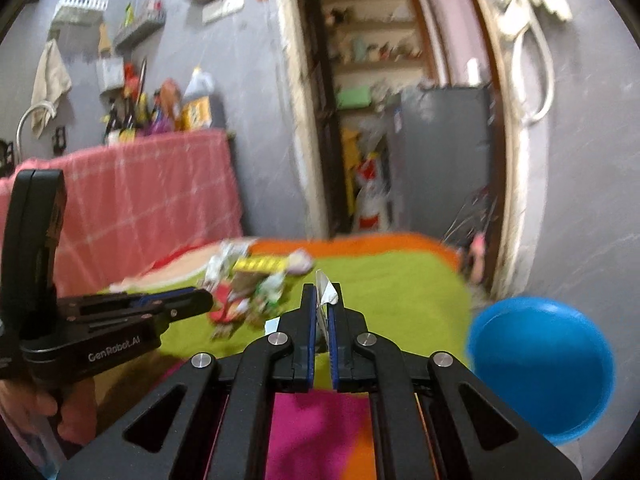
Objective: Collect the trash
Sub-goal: 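Carry both held pieces over the blue bucket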
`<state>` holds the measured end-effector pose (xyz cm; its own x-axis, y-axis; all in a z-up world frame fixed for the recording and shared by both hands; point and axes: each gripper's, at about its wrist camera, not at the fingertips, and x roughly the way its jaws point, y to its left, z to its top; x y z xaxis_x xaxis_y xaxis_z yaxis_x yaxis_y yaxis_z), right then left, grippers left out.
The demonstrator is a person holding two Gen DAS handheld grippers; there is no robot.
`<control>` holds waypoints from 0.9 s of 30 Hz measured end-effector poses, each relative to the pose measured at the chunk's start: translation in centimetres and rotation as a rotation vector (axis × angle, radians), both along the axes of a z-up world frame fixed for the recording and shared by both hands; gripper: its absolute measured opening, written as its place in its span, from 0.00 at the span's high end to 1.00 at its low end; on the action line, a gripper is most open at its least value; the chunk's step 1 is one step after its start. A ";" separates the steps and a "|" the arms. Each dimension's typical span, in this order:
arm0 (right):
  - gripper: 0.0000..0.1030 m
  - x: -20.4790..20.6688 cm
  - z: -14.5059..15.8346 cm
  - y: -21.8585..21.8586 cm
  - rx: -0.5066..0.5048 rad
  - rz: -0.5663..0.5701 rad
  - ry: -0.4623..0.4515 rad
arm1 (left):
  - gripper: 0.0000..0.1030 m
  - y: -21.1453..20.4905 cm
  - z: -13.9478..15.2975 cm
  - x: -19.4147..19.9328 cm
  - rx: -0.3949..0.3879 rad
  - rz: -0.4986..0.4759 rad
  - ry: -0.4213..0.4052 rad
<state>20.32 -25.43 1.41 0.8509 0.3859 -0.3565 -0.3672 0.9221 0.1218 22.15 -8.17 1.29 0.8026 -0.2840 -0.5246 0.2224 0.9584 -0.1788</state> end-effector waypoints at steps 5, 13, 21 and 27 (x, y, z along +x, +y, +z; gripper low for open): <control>0.97 -0.9 2.7 -3.6 -0.010 -0.110 -0.133 | 0.93 -3.4 2.5 -0.1 -0.052 -0.016 -0.106; 0.97 -1.0 5.2 -10.0 -0.035 -0.303 -0.252 | 0.93 -9.9 5.2 1.1 -0.138 -0.096 -0.214; 0.97 -0.2 5.0 -15.6 -0.048 -0.453 -0.282 | 0.93 -16.3 5.3 4.1 -0.147 -0.174 -0.234; 0.97 1.7 2.9 -18.6 -0.035 -0.498 -0.211 | 0.93 -19.6 3.2 6.9 -0.128 -0.214 -0.155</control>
<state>21.99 -44.06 4.35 0.9823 -0.0916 -0.1632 0.1024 0.9930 0.0589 29.05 -27.73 4.48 0.7848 -0.5116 -0.3497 0.4515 0.8586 -0.2429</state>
